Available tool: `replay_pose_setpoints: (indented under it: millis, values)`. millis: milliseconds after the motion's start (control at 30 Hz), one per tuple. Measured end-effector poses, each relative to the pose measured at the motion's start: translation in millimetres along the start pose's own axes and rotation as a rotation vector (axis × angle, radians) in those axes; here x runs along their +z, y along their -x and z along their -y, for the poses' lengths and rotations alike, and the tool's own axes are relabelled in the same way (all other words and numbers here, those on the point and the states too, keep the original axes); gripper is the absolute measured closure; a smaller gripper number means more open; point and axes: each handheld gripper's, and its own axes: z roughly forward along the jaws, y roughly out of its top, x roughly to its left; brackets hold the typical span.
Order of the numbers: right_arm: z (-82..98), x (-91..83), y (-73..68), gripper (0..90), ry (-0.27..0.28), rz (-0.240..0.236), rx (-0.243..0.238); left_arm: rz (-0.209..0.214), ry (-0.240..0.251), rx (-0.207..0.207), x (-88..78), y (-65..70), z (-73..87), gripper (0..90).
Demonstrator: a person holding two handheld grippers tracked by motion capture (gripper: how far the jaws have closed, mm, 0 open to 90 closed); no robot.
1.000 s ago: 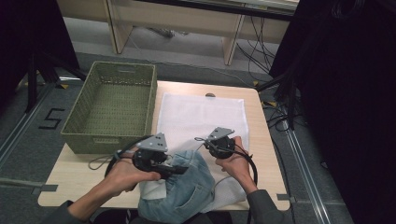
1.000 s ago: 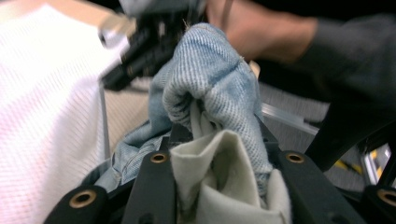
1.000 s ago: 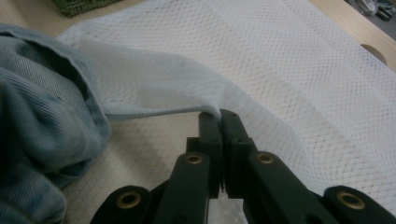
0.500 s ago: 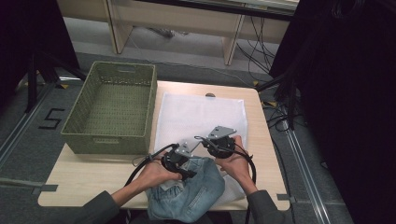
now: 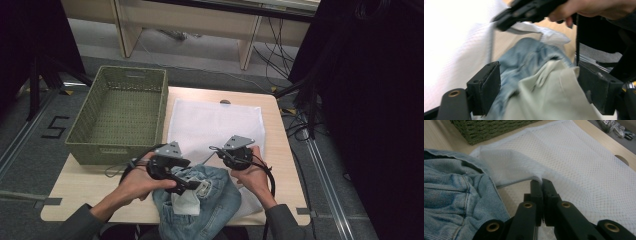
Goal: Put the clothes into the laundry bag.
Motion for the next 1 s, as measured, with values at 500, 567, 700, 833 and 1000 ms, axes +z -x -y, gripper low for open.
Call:
replay_pose_setpoints:
  millis: [500,567,700,833,1000]
  values:
    - [-1.1,0.3,-2.3,89.5,0.0,0.016,-0.001,-0.078,-0.159,-0.135,20.9,-35.7,41.7,21.7]
    - [-1.2,0.3,-2.5,89.5,0.0,0.015,-0.001,-0.081,-0.167,-0.142,28.0,-35.5,43.5,22.5]
    - [-1.6,0.5,-3.6,89.4,-0.008,0.01,-0.002,-0.085,-0.217,-0.121,42.6,-31.8,48.0,26.3]
    - [-1.6,1.3,-3.7,89.4,-0.009,0.014,-0.009,-0.072,-0.226,-0.068,51.8,-23.7,51.9,54.6]
    - [-3.1,0.6,-3.4,89.5,0.002,0.018,-0.027,-0.096,-0.213,-0.006,49.6,-15.7,47.0,76.9]
